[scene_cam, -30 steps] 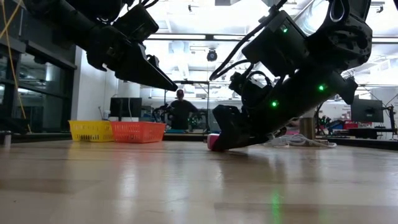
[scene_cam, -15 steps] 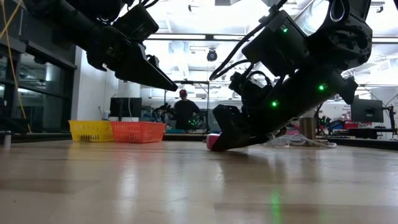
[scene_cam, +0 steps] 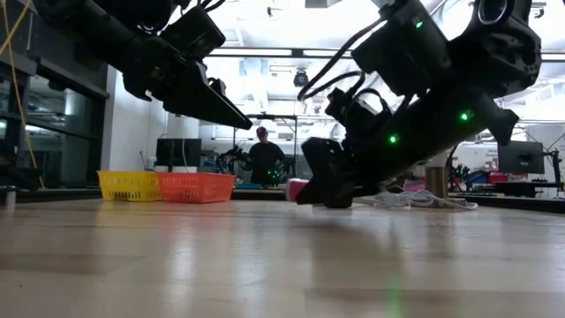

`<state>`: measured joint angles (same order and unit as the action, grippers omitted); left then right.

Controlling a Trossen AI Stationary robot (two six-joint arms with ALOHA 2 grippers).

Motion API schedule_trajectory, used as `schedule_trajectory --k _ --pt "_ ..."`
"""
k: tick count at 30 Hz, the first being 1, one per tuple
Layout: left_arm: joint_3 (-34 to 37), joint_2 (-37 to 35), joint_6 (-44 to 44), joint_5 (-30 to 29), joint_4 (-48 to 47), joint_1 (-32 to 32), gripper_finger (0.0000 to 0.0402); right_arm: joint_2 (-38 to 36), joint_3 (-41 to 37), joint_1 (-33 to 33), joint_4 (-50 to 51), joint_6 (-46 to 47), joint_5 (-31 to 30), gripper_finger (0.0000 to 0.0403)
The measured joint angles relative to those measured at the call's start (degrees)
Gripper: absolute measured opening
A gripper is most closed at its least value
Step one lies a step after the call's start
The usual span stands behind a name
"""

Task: Pick & Place Office items
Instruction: Put the pink adapter into the orange basket

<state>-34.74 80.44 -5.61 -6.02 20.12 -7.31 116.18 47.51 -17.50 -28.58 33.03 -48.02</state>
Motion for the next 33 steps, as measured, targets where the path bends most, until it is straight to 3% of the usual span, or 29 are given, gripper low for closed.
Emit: schedule_trajectory --k 14,33 --pt "0.00 0.00 0.00 -0.02 0.40 0.00 0.0177 -0.02 0.00 -2.88 -4.52 -2.67 -9.34 0.0117" --pt "-0.02 0.00 0.00 0.00 5.40 0.00 0.0177 -0.02 0.00 -9.11 -33.09 -30.71 -18.17 0.0118"
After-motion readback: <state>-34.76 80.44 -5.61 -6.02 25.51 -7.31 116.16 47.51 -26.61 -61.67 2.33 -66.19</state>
